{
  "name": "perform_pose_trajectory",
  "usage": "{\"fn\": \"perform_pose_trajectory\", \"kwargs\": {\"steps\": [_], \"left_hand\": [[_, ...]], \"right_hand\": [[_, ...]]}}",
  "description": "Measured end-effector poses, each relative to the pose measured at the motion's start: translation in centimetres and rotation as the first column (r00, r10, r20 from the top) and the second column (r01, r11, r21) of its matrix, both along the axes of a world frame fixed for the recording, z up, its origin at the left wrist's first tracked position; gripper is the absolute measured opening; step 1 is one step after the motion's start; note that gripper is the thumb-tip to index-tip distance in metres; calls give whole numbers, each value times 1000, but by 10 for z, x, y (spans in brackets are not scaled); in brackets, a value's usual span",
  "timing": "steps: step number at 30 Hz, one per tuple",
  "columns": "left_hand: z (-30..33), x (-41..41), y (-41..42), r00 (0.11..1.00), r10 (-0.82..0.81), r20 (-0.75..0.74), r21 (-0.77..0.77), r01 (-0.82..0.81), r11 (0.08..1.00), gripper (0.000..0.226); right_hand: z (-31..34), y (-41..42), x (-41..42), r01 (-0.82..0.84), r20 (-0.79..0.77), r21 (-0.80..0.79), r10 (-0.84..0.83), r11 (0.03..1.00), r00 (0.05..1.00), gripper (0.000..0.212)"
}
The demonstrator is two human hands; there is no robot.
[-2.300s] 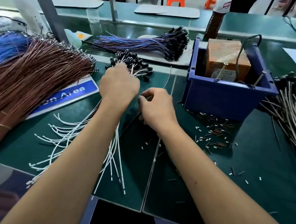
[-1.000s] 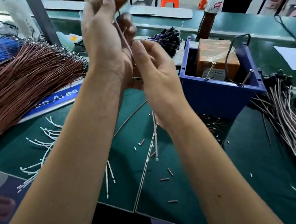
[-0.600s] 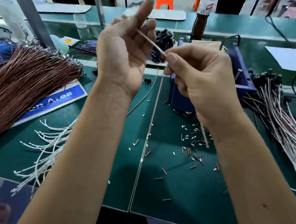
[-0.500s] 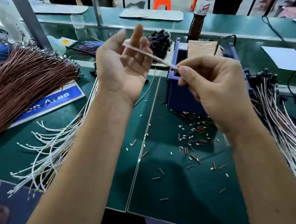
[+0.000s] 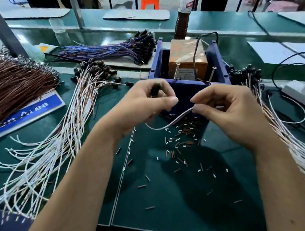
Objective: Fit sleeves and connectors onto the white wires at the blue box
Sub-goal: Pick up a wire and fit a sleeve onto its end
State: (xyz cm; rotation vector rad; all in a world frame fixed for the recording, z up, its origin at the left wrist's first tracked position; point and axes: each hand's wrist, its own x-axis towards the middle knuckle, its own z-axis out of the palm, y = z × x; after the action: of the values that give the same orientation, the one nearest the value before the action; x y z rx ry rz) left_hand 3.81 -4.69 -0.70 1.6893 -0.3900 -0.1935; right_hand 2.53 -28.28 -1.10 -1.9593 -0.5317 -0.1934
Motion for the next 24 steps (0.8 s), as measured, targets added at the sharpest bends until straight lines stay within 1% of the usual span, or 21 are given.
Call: {"fn": "perform_pose_trajectory", "kwargs": {"steps": [3,5,6,8,12,15,18,21,24], "left_hand": [[-3,0,-14,991,-76,112,203,52,978,5],[-6,2,-21,989,-95,117,292,57,955,6],[-8,3,-22,989,-109,98,309,74,948,7],[-13,4,-24,988,-140,57,278,119,953,5],[-27,6,-21,987,-163,-4,169,162,972,7],[-32,8,-16,982,-165,-87,70,172,983,7],[-36,8,-12,967,-216,-132,34,222,974,15],[-40,6,-11,948,-266,-174,-3,270,963,19],[-43,5,-12,945,-272,-183,-42,269,962,20]], "right_hand": [[-6,0,-1,-11,39,-15,12,1000,999,13],[-10,-1,0,14,70,17,-15,1000,997,13],[-13,-1,0,36,85,33,-38,999,996,13],[-17,0,1,74,104,55,-79,996,991,11],[-23,0,0,123,123,45,-128,991,984,8],[-24,-6,1,125,80,98,-133,987,988,6],[-27,-7,2,130,44,113,-136,985,990,12],[-30,-2,2,145,76,99,-153,984,985,14],[-30,1,2,121,74,117,-130,986,989,14]]}}
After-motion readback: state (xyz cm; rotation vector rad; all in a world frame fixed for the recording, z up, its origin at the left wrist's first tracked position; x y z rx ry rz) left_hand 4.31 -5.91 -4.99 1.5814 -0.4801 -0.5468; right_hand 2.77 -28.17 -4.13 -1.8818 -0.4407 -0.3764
